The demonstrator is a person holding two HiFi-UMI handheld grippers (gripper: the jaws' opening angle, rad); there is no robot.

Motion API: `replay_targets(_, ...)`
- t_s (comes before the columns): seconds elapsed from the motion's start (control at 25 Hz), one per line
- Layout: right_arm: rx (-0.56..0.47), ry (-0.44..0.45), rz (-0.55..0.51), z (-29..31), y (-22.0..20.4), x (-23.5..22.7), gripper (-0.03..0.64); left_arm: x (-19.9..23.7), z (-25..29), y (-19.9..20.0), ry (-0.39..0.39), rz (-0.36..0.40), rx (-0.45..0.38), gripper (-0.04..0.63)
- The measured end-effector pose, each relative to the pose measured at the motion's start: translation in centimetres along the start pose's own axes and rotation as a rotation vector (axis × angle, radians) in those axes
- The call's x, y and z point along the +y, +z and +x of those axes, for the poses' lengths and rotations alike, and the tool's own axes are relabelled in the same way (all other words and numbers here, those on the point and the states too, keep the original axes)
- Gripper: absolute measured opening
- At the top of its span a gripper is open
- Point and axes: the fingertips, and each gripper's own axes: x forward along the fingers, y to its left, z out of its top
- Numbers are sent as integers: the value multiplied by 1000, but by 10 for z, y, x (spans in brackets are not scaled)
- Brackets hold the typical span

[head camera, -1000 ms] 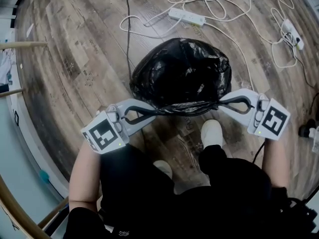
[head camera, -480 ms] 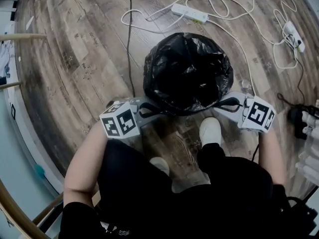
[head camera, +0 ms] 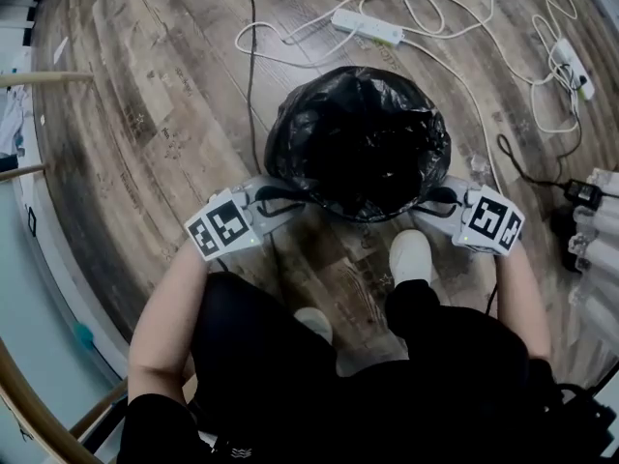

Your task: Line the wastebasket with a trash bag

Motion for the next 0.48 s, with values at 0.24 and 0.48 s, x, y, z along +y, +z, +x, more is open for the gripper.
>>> replay_targets(0.24,15,141,72,-47,-12,20,178,-24,-55,-4,-52,-109,-41,106)
replay_targets(0.48,-288,-30,137,-107,51,-16,178,-2,-128,48,166,-219,-382,99)
